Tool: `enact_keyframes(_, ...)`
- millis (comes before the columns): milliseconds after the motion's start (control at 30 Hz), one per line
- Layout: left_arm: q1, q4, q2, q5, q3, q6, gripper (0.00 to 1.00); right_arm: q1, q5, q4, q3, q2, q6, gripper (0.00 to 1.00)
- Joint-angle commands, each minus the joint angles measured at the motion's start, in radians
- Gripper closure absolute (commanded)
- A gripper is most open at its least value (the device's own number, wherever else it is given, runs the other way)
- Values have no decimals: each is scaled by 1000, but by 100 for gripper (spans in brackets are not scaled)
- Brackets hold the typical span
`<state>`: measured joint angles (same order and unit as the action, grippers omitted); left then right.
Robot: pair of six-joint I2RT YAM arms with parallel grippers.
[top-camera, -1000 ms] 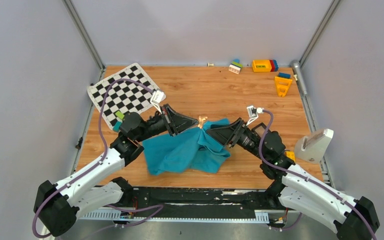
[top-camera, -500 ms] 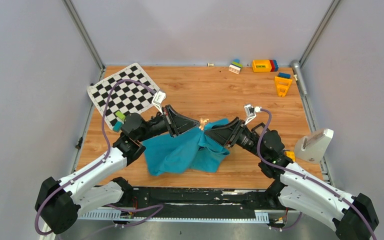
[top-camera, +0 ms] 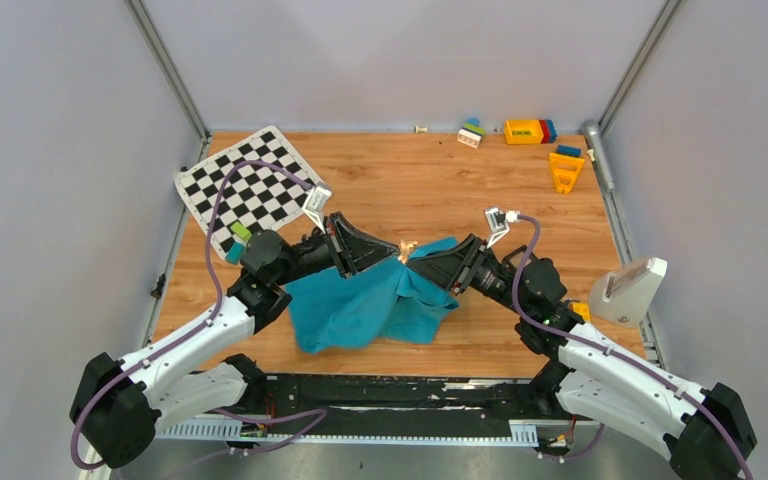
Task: Remove the brooch from the garment
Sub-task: Remove the brooch from the clothes.
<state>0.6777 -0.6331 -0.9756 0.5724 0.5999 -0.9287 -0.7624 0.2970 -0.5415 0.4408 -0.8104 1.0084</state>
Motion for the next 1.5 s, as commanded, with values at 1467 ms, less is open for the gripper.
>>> enact_keyframes(1467,72,66,-47,-8,29,226,100,2,117,195,158,-19,-46,70)
